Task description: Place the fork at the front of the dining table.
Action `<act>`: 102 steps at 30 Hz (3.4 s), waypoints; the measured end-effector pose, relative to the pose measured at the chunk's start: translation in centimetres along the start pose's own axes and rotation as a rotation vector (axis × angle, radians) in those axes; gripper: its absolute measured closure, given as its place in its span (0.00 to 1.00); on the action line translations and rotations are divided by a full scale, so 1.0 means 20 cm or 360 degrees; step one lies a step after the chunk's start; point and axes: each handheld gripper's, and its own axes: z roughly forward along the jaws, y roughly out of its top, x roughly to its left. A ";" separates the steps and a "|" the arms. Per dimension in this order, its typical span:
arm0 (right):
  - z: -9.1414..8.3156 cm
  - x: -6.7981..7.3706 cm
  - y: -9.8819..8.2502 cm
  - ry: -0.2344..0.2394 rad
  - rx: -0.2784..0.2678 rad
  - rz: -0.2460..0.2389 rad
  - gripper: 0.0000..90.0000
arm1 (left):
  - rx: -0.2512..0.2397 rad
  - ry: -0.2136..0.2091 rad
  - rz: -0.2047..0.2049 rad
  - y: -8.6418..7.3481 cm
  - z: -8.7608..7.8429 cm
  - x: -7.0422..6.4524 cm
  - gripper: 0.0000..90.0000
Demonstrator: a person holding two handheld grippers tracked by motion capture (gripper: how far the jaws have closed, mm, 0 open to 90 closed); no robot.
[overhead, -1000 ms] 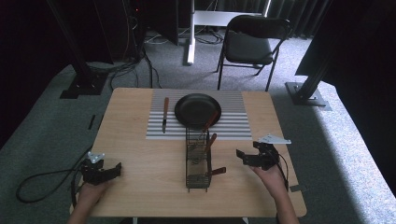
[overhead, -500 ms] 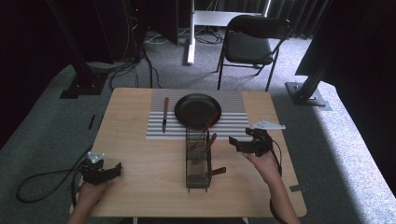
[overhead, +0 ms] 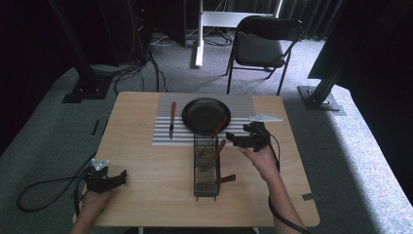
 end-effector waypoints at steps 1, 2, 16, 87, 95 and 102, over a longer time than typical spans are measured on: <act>0.01 0.01 0.01 -0.0001 0.0009 0.0005 0.15 | 0.0000 0.0000 0.0000 0.00 0.00 0.00 0.10; 0.02 0.01 0.01 0.0008 0.0010 0.0013 0.15 | 0.0000 0.0000 0.0001 0.00 0.00 0.00 0.10; 0.17 0.06 0.08 0.0048 0.0059 0.0132 0.31 | 0.0000 0.0000 0.0001 0.00 0.00 0.00 0.10; -0.15 0.11 0.28 0.0226 -0.0237 0.0182 0.90 | -0.0002 0.0001 0.0001 0.00 0.00 0.00 0.10; -0.25 0.07 0.34 0.0199 -0.0309 0.0193 0.90 | 0.0000 0.0000 0.0002 0.00 0.00 0.00 0.10; -0.32 0.00 0.37 0.0116 -0.0344 0.0198 0.90 | 0.0000 0.0001 0.0001 0.00 0.00 0.00 0.10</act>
